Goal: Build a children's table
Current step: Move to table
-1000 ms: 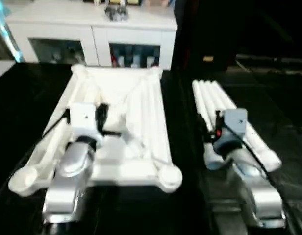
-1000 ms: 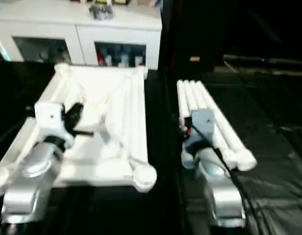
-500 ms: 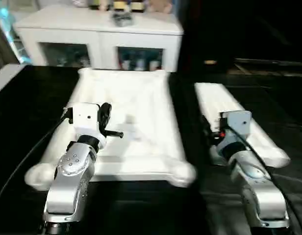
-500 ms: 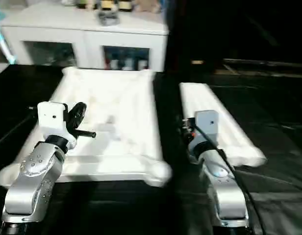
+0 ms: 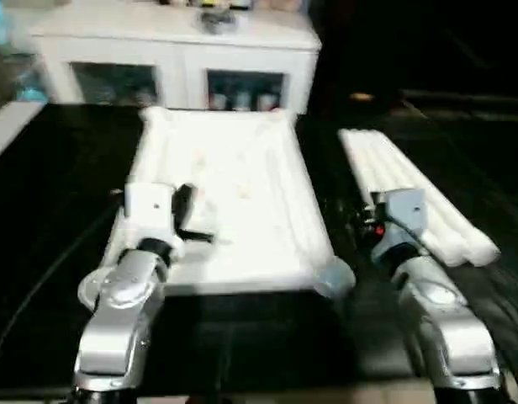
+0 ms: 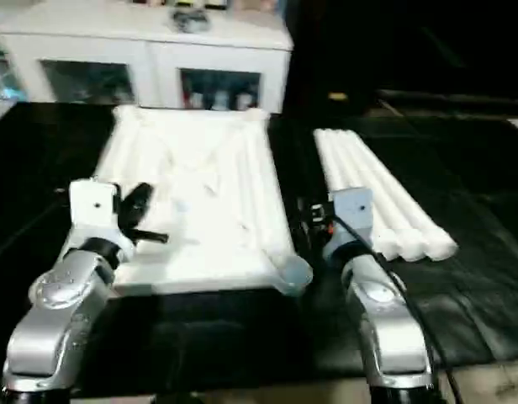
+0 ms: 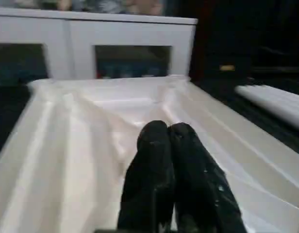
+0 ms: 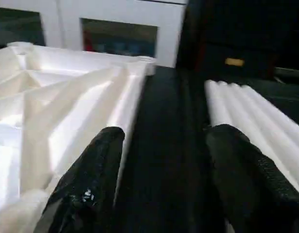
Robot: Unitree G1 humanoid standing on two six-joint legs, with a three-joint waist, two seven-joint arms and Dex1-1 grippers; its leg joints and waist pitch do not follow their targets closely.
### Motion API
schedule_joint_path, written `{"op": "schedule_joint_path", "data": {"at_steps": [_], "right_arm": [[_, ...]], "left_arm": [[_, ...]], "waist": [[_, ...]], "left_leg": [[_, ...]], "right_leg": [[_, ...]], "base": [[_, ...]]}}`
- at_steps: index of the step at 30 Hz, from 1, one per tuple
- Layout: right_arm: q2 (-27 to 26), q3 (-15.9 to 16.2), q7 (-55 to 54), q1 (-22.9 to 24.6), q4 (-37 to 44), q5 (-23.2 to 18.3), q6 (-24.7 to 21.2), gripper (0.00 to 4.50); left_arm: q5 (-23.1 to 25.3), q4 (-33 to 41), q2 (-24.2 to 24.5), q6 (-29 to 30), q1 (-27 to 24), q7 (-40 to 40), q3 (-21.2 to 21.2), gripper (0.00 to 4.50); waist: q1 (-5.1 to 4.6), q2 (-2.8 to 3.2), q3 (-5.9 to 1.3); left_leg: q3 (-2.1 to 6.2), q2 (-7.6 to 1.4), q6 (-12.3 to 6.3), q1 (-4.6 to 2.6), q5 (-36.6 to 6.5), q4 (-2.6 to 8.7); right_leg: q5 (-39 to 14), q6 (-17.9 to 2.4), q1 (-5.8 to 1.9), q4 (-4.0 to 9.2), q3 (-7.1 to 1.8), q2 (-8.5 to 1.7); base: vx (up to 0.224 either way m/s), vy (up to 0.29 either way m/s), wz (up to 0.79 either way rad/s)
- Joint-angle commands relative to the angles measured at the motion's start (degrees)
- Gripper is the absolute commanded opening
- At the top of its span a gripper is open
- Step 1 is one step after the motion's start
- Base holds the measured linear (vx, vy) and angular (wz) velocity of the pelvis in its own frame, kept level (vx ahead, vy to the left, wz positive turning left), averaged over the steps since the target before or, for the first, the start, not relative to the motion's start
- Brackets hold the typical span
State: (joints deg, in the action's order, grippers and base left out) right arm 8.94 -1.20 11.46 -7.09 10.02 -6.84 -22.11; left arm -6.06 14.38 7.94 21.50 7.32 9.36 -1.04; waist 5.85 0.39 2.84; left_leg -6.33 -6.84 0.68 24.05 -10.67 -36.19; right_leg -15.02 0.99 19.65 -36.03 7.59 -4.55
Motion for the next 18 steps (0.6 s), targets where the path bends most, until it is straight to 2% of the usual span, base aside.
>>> {"op": "schedule_joint_path", "data": {"at_steps": [1,2,3,4,5,6,7,8,9,10,11,12,13,14,15,16,17,18], "right_arm": [[0.97,-0.50,1.37,0.23,0.81,-1.20,0.51,3.46],[1.14,-0.49,2.36,0.49,1.31,-1.85,0.68,3.46],[1.14,-0.49,2.36,0.49,1.31,-1.85,0.68,3.70],[0.62,-0.70,3.70,0.96,2.53,-3.76,0.65,3.70],[0.39,-0.78,4.20,1.13,3.00,-4.50,0.63,3.79],[0.63,-0.47,4.36,1.41,3.61,-4.45,0.04,3.91],[0.46,-0.54,3.78,1.51,3.94,-4.17,0.15,4.03],[0.39,-0.59,3.27,1.53,4.05,-3.81,0.29,4.11],[0.39,-0.59,3.27,1.53,4.05,-3.81,0.29,4.16],[0.37,-0.71,1.62,1.18,3.68,-2.64,-0.52,4.16],[0.34,-0.75,1.34,1.10,3.61,-2.50,-0.72,4.35],[0.12,-0.93,1.14,0.84,3.55,-2.87,-1.34,4.44],[0.20,-0.74,1.06,0.58,3.50,-2.68,-2.61,4.49],[0.22,-0.70,1.02,0.54,3.44,-2.56,-2.48,4.50],[0.32,-0.46,0.81,0.34,3.13,-1.86,-1.80,4.50],[0.60,-0.09,1.42,0.24,2.82,-1.58,-0.67,4.50],[0.60,-0.09,1.42,0.24,2.82,-1.58,-0.67,4.50],[0.94,0.15,1.26,0.13,2.23,-0.64,0.60,4.50]], "left_arm": [[0.04,1.01,0.25,0.34,-0.19,0.78,0.95,0.71],[0.03,1.03,0.24,0.18,-0.39,0.81,1.00,0.71],[0.03,1.03,0.24,0.18,-0.39,0.81,1.00,0.88],[-0.04,1.13,-0.11,0.35,-0.73,0.42,0.87,0.88],[-0.05,1.17,-0.25,0.46,-0.85,0.30,0.81,1.05],[-0.72,1.29,-0.72,0.56,-1.13,0.35,0.64,1.15],[-0.73,1.50,-1.22,1.04,-1.47,-0.34,0.52,1.24],[-0.70,1.65,-1.52,1.39,-1.68,-0.82,0.45,1.30],[-0.70,1.65,-1.52,1.39,-1.68,-0.82,0.45,1.37],[-0.40,1.67,-1.69,1.51,-1.92,-1.29,0.36,1.37],[-0.35,1.67,-1.76,1.54,-1.98,-1.42,0.32,1.60],[-0.37,1.68,-2.11,1.57,-2.14,-1.88,0.07,1.68],[-0.36,1.65,-2.31,1.51,-2.17,-2.36,-0.19,1.75],[-0.37,1.66,-2.36,1.54,-2.16,-2.47,-0.25,1.82],[-0.43,1.70,-2.64,1.68,-2.08,-3.03,-0.59,1.93],[-0.36,1.84,-2.79,1.80,-2.02,-3.51,-0.81,2.04],[-0.36,1.84,-2.79,1.80,-2.02,-3.51,-0.81,2.13],[-0.24,2.19,-2.94,1.97,-2.03,-3.87,-0.97,2.20]], "waist": [[-1.32,1.51,-2.59],[-1.43,1.17,-2.42],[-1.45,0.73,-2.17],[-1.65,-0.52,-1.34],[-1.70,-0.97,-0.93],[-1.79,-0.86,-0.96],[-2.36,-0.54,-0.95],[-2.54,0.01,-1.21],[-2.70,0.90,-1.52],[-2.84,0.88,-1.64],[-2.66,0.75,-1.52],[-2.68,-0.25,-1.12],[-2.48,-0.51,-0.97],[-2.52,-0.57,-0.85],[-1.25,0.50,-0.75],[-1.72,0.74,-1.60],[-1.72,0.74,-1.60],[-1.64,-0.63,-1.62]], "left_leg": [[5.76,-6.85,11.01,-1.85,-49.15,10.48],[5.29,-6.52,11.01,-2.03,-48.61,10.15],[4.67,-6.17,10.92,-2.28,-47.62,9.48],[3.39,-5.30,8.62,-2.75,-41.56,6.92],[3.05,-4.91,6.61,-3.53,-36.24,4.81],[2.97,-4.89,5.85,-3.58,-33.25,4.11],[3.25,-5.44,5.95,-2.90,-31.77,5.20],[3.56,-5.84,6.54,-2.17,-33.09,6.42],[4.05,-6.77,8.21,-1.80,-38.46,8.64],[4.14,-6.96,9.05,-1.74,-40.77,9.29],[3.89,-6.71,10.43,-2.00,-43.60,9.77],[3.31,-6.26,10.36,-2.75,-43.36,8.83],[2.93,-5.84,9.11,-3.49,-40.04,7.38],[2.94,-5.79,8.42,-3.73,-38.33,6.80],[4.48,-3.09,7.24,1.64,-36.91,10.07],[6.26,-1.72,9.40,3.84,-37.19,14.47],[6.26,-1.72,9.40,3.84,-37.19,14.47],[8.45,-1.67,13.43,0.55,-38.87,13.94]], "right_leg": [[-6.57,-4.91,-1.32,1.42,-3.57,-3.26],[-6.31,-5.32,-0.78,2.30,-4.02,-3.83],[-9.28,-5.78,-0.19,3.71,-4.50,-4.86],[-29.00,-5.67,0.71,7.47,-5.59,-8.15],[-41.37,-3.63,0.93,9.98,-4.99,-9.42],[-44.23,-3.01,0.60,10.52,-4.54,-9.80],[-42.49,-2.26,-0.74,10.42,-2.98,-8.78],[-38.46,-2.00,-1.65,9.37,-2.46,-7.70],[-27.75,-2.59,-2.10,6.84,-2.62,-5.88],[-23.07,-3.19,-2.16,5.87,-2.82,-5.50],[-19.42,-4.37,-1.51,5.39,-3.36,-5.44],[-24.07,-5.04,-0.44,6.78,-3.76,-6.63],[-31.95,-4.65,0.01,8.58,-3.84,-8.08],[-35.12,-4.21,0.00,9.30,-3.64,-8.56],[-35.78,-4.24,-4.61,6.94,0.25,-7.50],[-22.10,-5.11,-6.44,-0.39,0.23,-2.46],[-22.10,-5.11,-6.44,-0.39,0.23,-2.46],[-13.55,-10.20,-2.58,0.56,-1.44,-2.15]], "base": [[-0.082,0.045,-0.17],[-0.064,0.037,-0.09],[-0.052,0.008,-0.04],[-0.052,0.008,-0.04],[-0.054,-0.008,-0.10],[0.000,0.000,0.00],[0.000,0.000,0.00],[-0.008,0.003,-0.20],[0.000,0.000,0.00],[0.000,0.000,0.00],[0.000,0.000,0.00],[0.000,0.000,0.00],[0.000,0.000,0.00],[0.000,0.000,0.00],[0.000,0.000,0.00],[0.000,0.000,0.00],[-0.050,-0.016,0.52],[-0.002,-0.091,0.77]]}}
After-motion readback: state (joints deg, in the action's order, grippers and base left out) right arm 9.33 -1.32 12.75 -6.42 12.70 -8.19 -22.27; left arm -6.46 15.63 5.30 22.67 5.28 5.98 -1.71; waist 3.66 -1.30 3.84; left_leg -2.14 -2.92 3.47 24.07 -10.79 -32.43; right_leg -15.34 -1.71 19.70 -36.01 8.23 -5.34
